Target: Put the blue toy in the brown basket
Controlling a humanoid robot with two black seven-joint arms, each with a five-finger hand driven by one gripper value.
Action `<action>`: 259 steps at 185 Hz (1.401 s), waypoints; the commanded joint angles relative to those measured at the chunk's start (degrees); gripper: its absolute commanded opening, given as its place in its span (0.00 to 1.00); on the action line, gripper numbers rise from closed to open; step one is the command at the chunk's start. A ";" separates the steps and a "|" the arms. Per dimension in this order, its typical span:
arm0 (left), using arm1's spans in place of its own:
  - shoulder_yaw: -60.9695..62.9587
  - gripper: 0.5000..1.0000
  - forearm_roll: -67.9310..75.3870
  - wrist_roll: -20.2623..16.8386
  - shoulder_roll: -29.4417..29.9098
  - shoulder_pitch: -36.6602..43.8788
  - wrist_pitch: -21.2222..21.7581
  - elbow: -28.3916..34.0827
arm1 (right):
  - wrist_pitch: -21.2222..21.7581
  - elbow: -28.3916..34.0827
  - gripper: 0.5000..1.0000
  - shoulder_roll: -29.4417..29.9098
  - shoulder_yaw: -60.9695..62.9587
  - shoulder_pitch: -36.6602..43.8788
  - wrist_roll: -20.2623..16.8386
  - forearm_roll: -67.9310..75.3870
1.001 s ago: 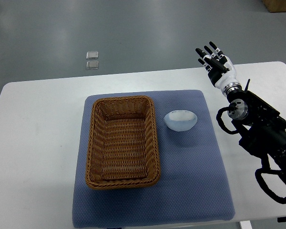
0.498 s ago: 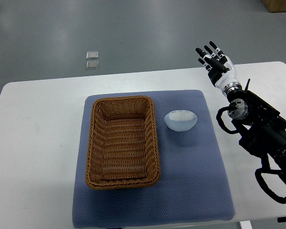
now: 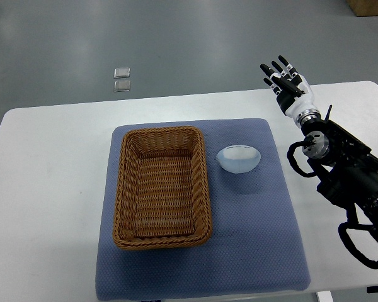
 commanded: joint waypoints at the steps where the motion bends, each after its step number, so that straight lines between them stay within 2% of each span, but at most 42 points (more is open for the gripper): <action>1: -0.02 1.00 -0.02 0.00 0.00 0.03 0.00 0.00 | -0.21 2.25 0.81 -1.32 -0.69 -0.74 0.00 -0.13; 15: -0.02 1.00 -0.02 0.00 0.00 -0.06 0.00 -0.09 | -0.65 5.15 0.81 -3.43 -2.98 -1.44 0.00 -0.13; 37: -0.02 1.00 0.07 0.00 0.00 -0.15 0.00 -0.09 | -4.69 11.56 0.81 -9.31 -7.98 -2.67 0.00 -0.22; 67: -0.11 1.00 0.07 0.00 0.00 -0.32 0.00 -0.08 | -7.68 17.46 0.81 -15.64 -16.24 -1.97 0.00 -0.92; 91: -0.02 1.00 -0.02 0.00 0.00 -0.32 0.00 0.00 | -7.59 21.23 0.81 -19.86 -21.96 -1.09 0.00 -6.45; 122: 0.07 1.00 -0.02 0.00 0.00 -0.32 0.00 0.00 | -6.27 25.81 0.81 -21.89 -27.32 0.67 0.00 -18.50; 140: 0.07 1.00 -0.02 0.00 0.00 -0.32 0.00 0.00 | -4.08 26.69 0.81 -23.64 -30.31 2.60 0.00 -25.97; 167: 0.07 1.00 -0.02 0.00 0.00 -0.32 0.00 0.00 | 3.04 27.74 0.81 -25.31 -34.53 6.55 -0.09 -35.98; 212: 0.07 1.00 -0.02 0.00 0.00 -0.32 0.00 0.00 | 12.53 30.64 0.81 -27.51 -42.00 14.11 -0.53 -48.73; 259: -0.02 1.00 0.07 0.00 0.00 -0.32 0.00 0.00 | 18.95 32.66 0.80 -28.39 -51.49 18.86 -0.62 -54.97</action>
